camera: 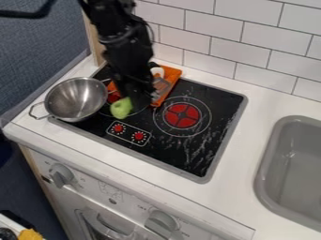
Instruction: Move the spatula to the middle bottom of the burners.
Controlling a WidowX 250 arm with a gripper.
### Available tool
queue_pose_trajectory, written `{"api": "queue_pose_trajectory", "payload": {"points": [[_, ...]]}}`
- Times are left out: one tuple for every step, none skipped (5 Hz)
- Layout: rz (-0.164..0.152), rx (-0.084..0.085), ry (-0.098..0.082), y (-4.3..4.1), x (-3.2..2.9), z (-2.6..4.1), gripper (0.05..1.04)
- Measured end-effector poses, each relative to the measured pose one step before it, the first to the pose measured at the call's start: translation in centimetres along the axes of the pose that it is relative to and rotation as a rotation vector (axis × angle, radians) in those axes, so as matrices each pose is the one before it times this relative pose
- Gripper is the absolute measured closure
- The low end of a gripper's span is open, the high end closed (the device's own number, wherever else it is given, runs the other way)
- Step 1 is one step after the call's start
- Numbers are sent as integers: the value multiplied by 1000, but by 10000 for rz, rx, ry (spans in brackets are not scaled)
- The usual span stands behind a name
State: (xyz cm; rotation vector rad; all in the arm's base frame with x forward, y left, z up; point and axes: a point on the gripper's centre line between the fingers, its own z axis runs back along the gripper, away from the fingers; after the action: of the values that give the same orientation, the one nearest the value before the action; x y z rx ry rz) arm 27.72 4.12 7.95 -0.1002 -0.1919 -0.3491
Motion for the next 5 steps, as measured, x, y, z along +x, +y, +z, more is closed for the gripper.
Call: {"api": "queue_pose_trajectory", "payload": {"points": [[249, 639, 301, 1267, -727, -1064, 754], [495, 325, 701, 1015, -770, -2559, 754], [209, -37, 352, 147, -307, -1734, 754], [63, -72, 188, -258, -517, -969, 685], [-32, -34, 36, -493, -366, -98, 381]]}}
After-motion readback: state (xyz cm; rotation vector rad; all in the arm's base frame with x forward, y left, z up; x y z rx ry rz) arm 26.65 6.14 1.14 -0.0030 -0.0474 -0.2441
